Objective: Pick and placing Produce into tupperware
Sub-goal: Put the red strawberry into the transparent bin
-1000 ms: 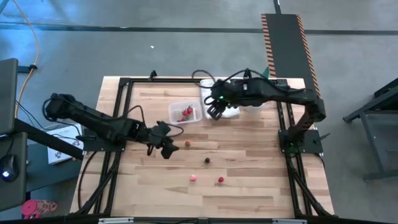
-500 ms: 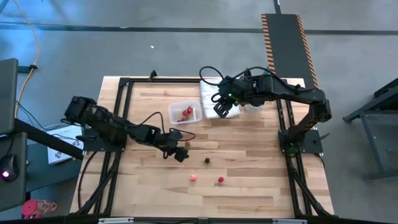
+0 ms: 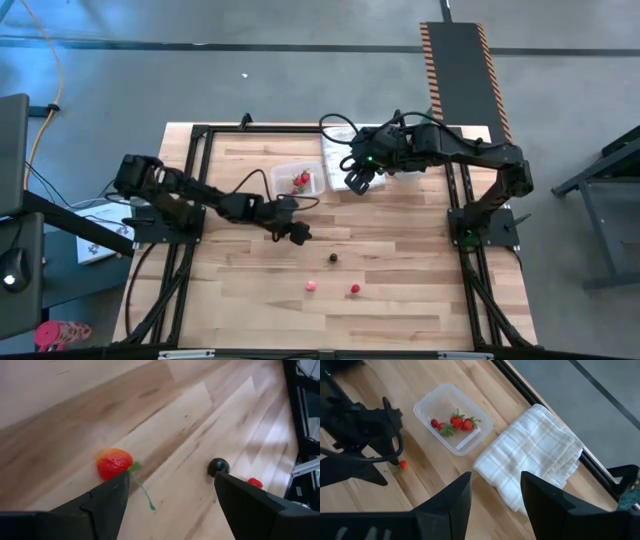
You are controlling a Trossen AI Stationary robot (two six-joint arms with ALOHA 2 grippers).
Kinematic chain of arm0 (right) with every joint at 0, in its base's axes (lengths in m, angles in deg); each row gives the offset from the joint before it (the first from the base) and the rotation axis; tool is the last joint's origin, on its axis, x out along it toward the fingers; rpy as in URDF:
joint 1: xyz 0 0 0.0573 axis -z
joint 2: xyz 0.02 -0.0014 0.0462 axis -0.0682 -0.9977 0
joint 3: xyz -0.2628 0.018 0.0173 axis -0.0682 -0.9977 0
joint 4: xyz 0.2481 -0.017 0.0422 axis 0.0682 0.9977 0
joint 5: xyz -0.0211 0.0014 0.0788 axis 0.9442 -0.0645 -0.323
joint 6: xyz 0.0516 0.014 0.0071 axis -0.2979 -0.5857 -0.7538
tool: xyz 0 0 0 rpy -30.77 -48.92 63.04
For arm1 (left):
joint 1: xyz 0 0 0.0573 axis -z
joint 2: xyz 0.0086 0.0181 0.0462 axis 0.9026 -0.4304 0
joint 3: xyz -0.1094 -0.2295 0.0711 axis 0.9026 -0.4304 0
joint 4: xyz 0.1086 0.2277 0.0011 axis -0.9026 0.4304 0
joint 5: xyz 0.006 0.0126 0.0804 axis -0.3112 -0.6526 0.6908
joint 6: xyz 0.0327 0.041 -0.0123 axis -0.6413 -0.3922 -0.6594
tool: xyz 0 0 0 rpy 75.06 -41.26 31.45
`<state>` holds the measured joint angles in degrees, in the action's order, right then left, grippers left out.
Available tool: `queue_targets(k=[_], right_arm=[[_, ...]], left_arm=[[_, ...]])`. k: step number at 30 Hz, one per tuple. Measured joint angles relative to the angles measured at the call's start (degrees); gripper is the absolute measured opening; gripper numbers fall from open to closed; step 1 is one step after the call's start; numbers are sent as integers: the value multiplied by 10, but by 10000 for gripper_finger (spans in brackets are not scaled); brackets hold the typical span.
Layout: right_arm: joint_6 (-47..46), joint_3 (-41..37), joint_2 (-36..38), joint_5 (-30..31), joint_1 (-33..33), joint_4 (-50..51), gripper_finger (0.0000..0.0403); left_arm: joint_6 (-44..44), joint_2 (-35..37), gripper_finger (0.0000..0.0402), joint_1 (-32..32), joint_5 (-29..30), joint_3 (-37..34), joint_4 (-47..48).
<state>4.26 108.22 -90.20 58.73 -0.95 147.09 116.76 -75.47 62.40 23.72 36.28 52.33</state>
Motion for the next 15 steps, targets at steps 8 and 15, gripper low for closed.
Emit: queue_targets(k=[8,15], right_arm=[[1,0,0,9,0,8,162],[9,0,0,9,0,8,162]], left_arm=[[-15,0,282,-5,-56,0,15],[-16,0,282,-5,-61,0,16]])
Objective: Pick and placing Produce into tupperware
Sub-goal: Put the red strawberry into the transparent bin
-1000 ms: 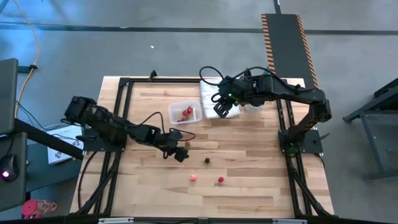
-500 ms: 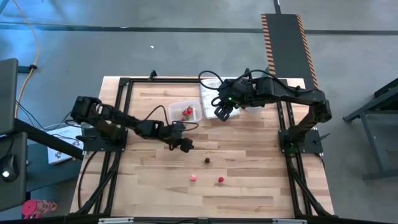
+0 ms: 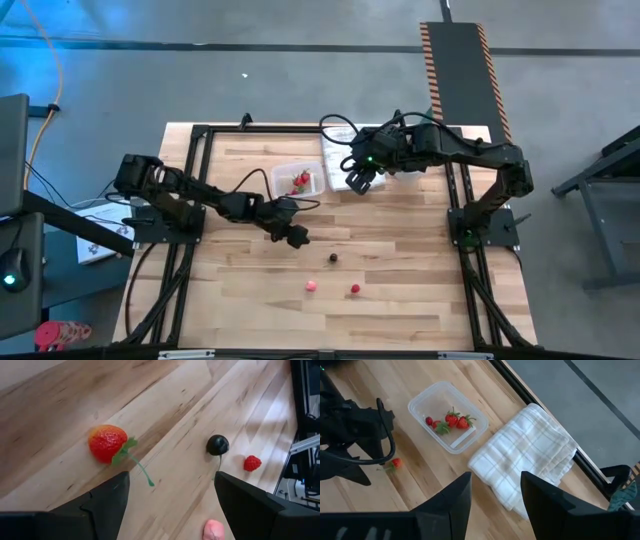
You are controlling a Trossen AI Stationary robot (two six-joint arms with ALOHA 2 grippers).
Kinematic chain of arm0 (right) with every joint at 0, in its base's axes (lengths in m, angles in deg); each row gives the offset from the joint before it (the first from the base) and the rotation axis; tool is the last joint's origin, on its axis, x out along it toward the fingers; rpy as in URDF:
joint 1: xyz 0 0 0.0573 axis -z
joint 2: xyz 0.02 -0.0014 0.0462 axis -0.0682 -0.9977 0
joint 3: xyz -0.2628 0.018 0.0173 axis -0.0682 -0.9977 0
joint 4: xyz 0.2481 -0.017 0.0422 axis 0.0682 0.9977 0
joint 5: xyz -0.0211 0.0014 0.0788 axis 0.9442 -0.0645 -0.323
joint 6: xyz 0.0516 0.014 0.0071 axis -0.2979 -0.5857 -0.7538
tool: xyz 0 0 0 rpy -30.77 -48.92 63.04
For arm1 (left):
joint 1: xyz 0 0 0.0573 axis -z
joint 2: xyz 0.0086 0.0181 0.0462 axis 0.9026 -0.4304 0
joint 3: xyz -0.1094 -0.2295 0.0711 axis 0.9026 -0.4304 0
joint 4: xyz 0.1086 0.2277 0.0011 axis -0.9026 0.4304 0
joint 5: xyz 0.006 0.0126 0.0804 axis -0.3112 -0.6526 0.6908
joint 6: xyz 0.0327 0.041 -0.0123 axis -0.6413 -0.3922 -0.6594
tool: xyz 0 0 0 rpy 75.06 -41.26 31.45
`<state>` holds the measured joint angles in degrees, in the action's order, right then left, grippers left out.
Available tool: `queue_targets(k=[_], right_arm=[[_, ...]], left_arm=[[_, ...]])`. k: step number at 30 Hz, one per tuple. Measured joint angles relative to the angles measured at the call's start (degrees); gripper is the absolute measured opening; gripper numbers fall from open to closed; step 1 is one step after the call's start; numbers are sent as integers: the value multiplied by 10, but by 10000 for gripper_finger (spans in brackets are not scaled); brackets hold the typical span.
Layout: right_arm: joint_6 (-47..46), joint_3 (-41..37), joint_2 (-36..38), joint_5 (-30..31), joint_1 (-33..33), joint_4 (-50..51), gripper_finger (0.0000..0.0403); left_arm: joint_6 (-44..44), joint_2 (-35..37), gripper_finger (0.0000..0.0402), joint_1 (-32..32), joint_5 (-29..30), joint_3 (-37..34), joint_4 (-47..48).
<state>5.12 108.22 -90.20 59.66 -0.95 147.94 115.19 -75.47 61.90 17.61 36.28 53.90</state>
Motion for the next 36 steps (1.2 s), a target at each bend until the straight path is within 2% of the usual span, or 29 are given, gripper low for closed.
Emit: queue_targets(k=[11,21,27,31,33,36], right_arm=[[3,0,0,15,0,0,162],[3,0,0,16,0,0,162],[5,0,0,16,0,2,162],[5,0,0,16,0,5,162],[7,0,0,16,0,5,162],[7,0,0,16,0,5,162]], left_arm=[[-11,0,282,0,7,0,0],[-1,-48,282,0,-10,1,-20],[1,-49,273,0,4,0,-37],[3,-49,222,0,7,0,-28],[3,-49,177,0,13,0,-26],[-1,-49,88,0,26,0,-35]])
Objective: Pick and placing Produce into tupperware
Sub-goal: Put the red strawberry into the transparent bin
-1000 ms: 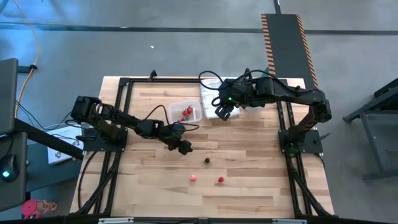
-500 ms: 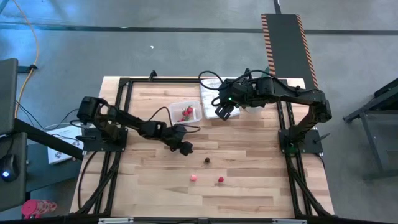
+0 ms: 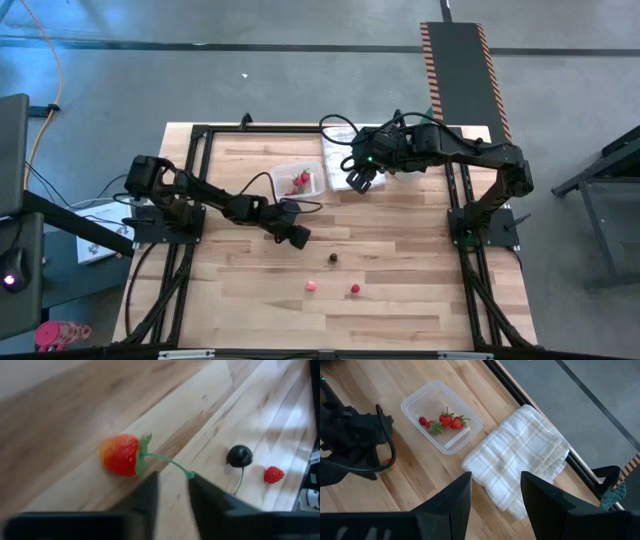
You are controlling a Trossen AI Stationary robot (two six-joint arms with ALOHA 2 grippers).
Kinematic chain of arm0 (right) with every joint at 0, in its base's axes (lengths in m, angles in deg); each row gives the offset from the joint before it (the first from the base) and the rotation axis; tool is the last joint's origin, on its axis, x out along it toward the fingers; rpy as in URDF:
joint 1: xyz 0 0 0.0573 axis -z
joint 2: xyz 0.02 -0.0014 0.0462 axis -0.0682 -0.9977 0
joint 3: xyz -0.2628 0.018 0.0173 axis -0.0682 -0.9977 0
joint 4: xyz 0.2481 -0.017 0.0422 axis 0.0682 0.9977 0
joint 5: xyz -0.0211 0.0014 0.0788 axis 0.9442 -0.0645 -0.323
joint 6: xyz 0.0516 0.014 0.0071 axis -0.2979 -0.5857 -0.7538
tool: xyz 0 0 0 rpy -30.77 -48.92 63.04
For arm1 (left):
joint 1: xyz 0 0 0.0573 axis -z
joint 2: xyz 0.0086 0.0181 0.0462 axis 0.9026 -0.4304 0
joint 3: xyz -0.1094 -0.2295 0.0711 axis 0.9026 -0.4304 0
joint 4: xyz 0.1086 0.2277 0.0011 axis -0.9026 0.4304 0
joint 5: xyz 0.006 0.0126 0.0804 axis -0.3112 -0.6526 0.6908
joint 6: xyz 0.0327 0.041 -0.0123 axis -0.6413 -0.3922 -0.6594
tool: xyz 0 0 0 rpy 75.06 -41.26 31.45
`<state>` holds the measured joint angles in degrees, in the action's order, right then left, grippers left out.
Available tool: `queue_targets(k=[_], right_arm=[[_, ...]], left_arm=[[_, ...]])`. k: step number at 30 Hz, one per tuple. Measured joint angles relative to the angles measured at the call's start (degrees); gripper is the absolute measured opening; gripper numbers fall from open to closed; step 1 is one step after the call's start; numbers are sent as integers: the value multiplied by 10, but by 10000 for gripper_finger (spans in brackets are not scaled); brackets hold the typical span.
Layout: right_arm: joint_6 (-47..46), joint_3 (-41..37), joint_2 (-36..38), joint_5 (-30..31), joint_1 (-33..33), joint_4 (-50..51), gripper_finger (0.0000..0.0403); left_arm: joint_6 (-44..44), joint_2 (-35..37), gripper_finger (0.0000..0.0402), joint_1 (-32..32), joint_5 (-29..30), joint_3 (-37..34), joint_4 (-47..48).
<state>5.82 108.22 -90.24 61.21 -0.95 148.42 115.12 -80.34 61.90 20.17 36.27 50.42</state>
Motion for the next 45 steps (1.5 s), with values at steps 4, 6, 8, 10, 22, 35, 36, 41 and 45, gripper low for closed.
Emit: queue_targets(k=[4,6,8,10,22,35,36,41,45], right_arm=[[0,0,0,0,0,5,162],[0,0,0,0,0,9,162],[0,0,0,0,0,13,162],[0,0,0,0,0,16,162],[-1,0,0,0,0,20,162],[-1,0,0,0,0,24,162],[-2,0,0,0,0,24,162],[-2,0,0,0,0,25,162],[-4,0,0,0,0,24,162]], left_arm=[[-10,0,15,0,24,0,-8],[-11,0,11,0,26,0,-8],[-14,0,3,0,26,0,-12],[-14,8,3,0,25,6,-9],[-115,75,4,-24,43,110,146],[-315,67,150,-19,48,120,203],[-324,65,166,-17,56,120,207],[-350,46,232,-1,113,120,200],[-350,32,259,7,122,120,202]])
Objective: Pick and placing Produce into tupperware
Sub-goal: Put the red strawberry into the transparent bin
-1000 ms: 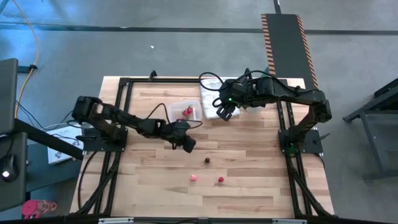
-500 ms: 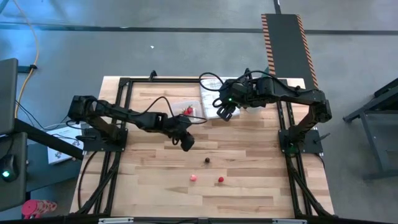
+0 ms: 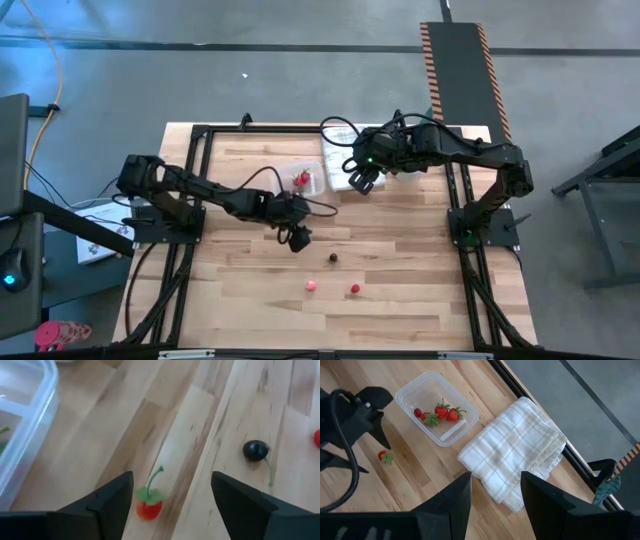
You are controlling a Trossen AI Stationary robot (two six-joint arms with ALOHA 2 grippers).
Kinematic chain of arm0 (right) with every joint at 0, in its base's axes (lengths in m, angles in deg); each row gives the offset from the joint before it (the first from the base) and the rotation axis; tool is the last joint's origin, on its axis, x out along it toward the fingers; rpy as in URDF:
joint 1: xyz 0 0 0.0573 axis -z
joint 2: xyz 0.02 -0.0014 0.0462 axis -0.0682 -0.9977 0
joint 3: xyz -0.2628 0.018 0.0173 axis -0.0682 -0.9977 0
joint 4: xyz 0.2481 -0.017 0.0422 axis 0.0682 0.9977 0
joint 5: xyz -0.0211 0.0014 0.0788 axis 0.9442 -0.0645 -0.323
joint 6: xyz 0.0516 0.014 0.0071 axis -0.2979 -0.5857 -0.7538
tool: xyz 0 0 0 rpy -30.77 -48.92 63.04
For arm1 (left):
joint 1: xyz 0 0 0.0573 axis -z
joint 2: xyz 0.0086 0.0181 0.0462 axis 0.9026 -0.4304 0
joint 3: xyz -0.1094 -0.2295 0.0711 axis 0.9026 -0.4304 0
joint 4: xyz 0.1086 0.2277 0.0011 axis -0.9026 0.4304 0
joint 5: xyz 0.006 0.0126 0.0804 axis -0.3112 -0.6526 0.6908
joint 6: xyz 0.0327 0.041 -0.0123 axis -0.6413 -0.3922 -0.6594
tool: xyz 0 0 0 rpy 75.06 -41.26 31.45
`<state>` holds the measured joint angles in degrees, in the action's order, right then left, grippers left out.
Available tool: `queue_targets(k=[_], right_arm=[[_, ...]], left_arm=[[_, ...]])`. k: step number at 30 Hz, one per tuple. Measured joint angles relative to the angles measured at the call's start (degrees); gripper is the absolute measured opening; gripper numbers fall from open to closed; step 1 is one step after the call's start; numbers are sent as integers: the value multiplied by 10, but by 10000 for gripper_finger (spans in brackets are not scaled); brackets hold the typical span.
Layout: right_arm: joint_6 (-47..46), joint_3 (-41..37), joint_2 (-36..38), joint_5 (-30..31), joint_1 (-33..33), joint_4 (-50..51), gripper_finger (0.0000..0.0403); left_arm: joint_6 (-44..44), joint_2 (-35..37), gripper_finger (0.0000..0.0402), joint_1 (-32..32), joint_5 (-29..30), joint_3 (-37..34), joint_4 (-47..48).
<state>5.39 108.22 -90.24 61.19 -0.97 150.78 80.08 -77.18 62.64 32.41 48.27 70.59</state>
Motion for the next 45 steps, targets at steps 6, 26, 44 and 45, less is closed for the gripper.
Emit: queue_targets(k=[6,26,44,45], right_arm=[[-2,0,0,0,0,0,162],[-2,0,0,-2,0,0,162],[0,0,0,-2,0,3,162],[0,0,0,-2,0,4,162]], left_arm=[[-8,-38,259,1,5,0,-3],[12,-98,145,0,26,0,-55],[10,-32,0,0,47,139,84],[-4,-28,0,0,75,161,119]])
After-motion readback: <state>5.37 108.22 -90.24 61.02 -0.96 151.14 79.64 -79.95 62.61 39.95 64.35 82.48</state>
